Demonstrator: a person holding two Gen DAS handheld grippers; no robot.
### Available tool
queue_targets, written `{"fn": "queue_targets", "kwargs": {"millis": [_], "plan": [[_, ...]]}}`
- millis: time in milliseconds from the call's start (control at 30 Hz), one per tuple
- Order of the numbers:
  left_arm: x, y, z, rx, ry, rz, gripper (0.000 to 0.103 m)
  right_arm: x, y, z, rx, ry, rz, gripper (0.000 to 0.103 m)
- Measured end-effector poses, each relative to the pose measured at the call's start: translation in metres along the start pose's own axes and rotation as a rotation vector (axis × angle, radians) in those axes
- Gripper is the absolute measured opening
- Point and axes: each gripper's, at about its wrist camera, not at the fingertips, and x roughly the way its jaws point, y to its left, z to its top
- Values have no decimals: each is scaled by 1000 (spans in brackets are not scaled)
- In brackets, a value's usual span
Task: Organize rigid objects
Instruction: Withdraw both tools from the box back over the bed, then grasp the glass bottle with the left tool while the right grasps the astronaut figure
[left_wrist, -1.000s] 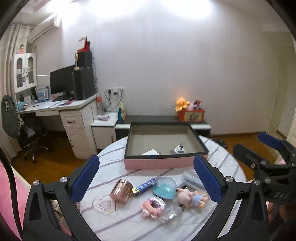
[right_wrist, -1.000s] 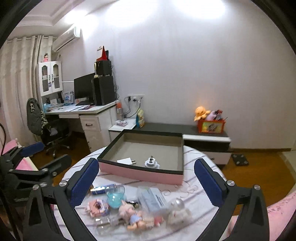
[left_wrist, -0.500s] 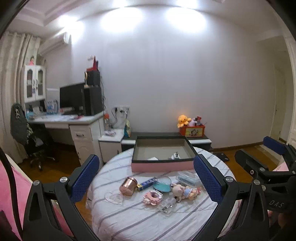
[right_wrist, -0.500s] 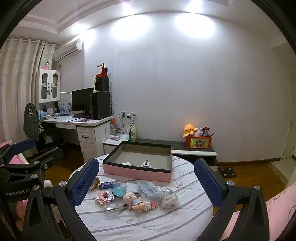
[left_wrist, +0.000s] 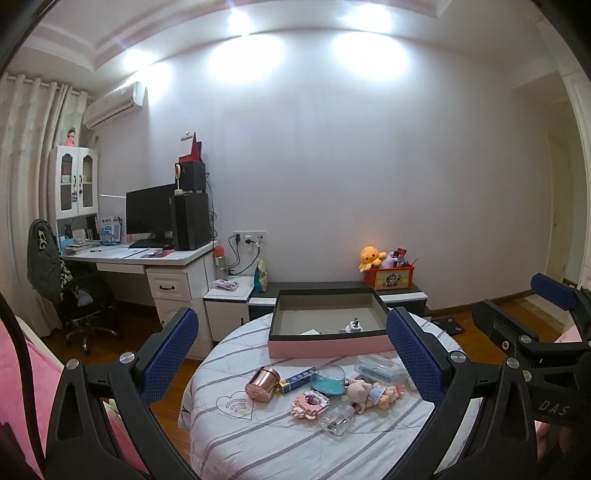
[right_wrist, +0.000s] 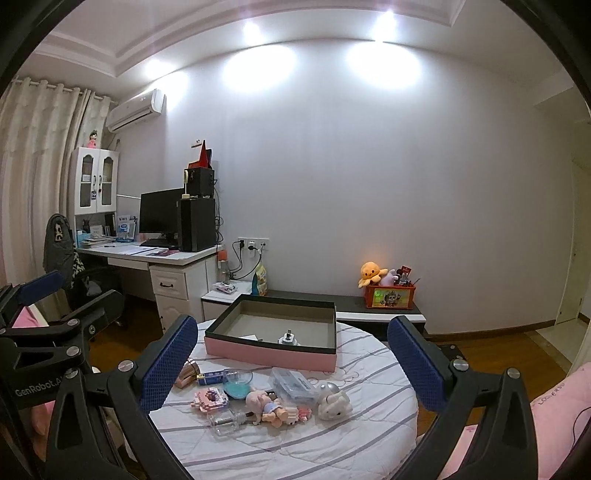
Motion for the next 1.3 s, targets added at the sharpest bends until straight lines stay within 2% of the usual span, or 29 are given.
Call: {"fn": "queue_targets", "kwargs": {"millis": [400, 700, 900, 1300], "plan": [[1, 1, -1, -8, -6, -7, 103, -2, -4, -2, 19, 5, 11, 103], [17, 2, -8, -5, 30, -18, 103, 7, -4, -9, 23, 33, 19, 103], [47, 5, -34, -5, 126, -44, 103, 28, -3, -24, 28, 88, 34, 103], [123, -2, -110, -53, 421, -114, 103, 93, -26, -88, 69, 286, 8, 103]]}}
